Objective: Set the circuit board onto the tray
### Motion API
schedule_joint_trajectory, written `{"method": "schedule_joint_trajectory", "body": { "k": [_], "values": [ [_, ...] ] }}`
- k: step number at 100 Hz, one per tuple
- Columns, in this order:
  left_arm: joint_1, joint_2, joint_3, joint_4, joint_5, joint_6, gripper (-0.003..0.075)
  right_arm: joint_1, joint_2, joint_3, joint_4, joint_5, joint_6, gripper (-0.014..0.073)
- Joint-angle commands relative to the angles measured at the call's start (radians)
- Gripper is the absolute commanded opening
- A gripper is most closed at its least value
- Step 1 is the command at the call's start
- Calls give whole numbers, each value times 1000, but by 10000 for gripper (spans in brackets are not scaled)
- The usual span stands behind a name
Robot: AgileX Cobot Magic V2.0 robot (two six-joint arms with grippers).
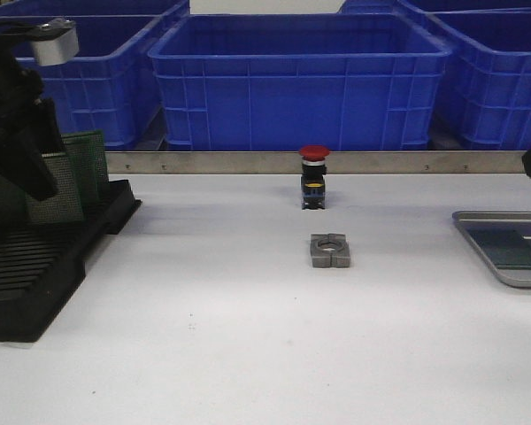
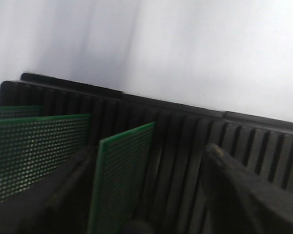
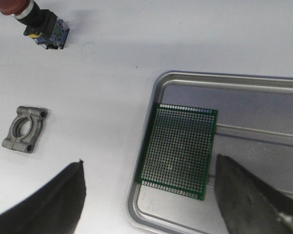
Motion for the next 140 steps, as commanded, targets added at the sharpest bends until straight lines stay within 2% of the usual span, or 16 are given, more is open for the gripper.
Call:
{"method": "schedule_joint_trajectory", "body": {
  "k": [1,19,33,46,51,69,80,93,105,117,140],
  "values": [
    [1,-48,-28,-27,31,-9,256,-7,-41,-27,27,28,-1,566],
    [1,-48,-28,-22,36,-9,-18,-7,-41,-27,34,40,-1,566],
    [1,-48,-42,-13,58,-9,-20,-7,-41,-27,42,52,-1,566],
    [-1,-48,-114,-17,182,-9,-20,-7,-43,-27,83,61,-1,566],
    [-3,-53,-140,-29,183,-23,-20,-7,-51,-27,99,76,-13,566],
    [-11,-97,-189,-170,183,-24,-20,6,-125,-27,174,188,-149,566],
    [-37,-127,-190,-288,183,-24,-20,54,-181,-27,222,267,-303,566],
    [-115,-142,-190,-340,183,-24,-20,150,-223,-27,222,316,-539,566],
    [-202,-142,-190,-340,183,-24,-20,253,-232,-27,229,294,-684,566],
    [-283,-142,-190,-340,181,-24,-20,345,-232,-27,229,237,-725,566],
    [-428,-142,-190,-340,181,-24,-20,451,-223,-27,229,179,-726,566]
  ]
}}
